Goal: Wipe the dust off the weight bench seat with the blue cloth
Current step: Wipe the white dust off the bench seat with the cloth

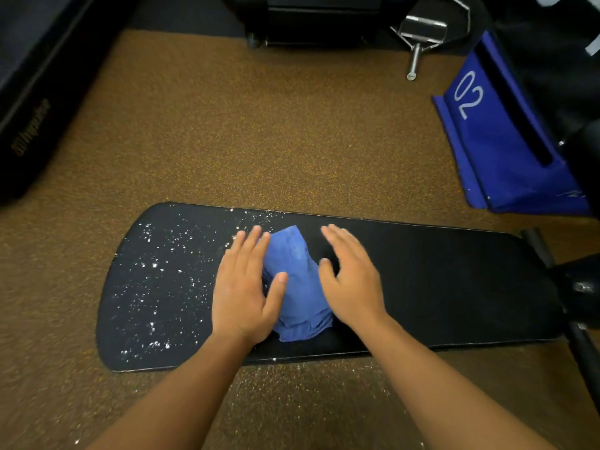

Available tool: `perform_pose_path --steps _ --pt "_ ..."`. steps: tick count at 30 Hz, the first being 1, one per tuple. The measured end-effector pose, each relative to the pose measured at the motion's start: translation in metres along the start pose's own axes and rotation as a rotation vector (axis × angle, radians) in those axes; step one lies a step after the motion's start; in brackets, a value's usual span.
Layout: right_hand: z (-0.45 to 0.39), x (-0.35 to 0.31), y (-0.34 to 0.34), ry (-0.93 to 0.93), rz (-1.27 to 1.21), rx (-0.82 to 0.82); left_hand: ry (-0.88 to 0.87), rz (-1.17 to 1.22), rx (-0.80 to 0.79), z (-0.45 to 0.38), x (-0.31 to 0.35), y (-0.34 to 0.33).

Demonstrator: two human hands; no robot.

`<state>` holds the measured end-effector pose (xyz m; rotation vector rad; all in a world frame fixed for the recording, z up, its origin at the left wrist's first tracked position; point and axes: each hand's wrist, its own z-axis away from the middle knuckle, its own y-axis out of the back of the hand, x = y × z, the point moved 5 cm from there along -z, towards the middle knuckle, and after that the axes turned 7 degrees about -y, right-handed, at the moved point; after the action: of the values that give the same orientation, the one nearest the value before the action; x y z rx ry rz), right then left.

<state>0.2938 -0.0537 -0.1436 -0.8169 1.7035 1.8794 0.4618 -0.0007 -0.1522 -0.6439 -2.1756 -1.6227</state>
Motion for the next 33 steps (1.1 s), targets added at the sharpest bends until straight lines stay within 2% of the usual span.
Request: perform_pose_path --steps 3,7,9,17,20,24,28,33 --pt "-0.004 0.024 0.005 -0.095 0.134 0.060 0.033 -0.131 -0.100 0.000 0.032 -0.019" --pt "-0.010 0.015 -0.009 0.017 0.251 0.005 0.197 -0.287 -0.241 -0.006 0.047 -0.053" --pt "-0.015 0.012 -0.013 0.026 0.272 -0.011 0.212 -0.333 -0.263 -0.007 0.041 -0.061" --pt "-0.006 0.013 -0.026 -0.048 0.251 0.002 -0.035 -0.383 -0.412 -0.027 0.006 -0.057" --pt "-0.005 0.013 -0.035 -0.038 0.393 0.007 -0.138 -0.412 -0.476 -0.048 -0.015 -0.049" --pt "-0.006 0.016 -0.040 -0.041 0.504 -0.015 -0.105 -0.416 -0.481 -0.056 -0.041 -0.033" --pt "-0.007 0.013 -0.043 -0.058 0.528 -0.003 -0.051 -0.331 -0.441 -0.018 -0.031 -0.018" --pt "-0.006 0.013 -0.045 -0.064 0.557 0.026 -0.200 -0.346 -0.511 0.027 0.013 -0.032"
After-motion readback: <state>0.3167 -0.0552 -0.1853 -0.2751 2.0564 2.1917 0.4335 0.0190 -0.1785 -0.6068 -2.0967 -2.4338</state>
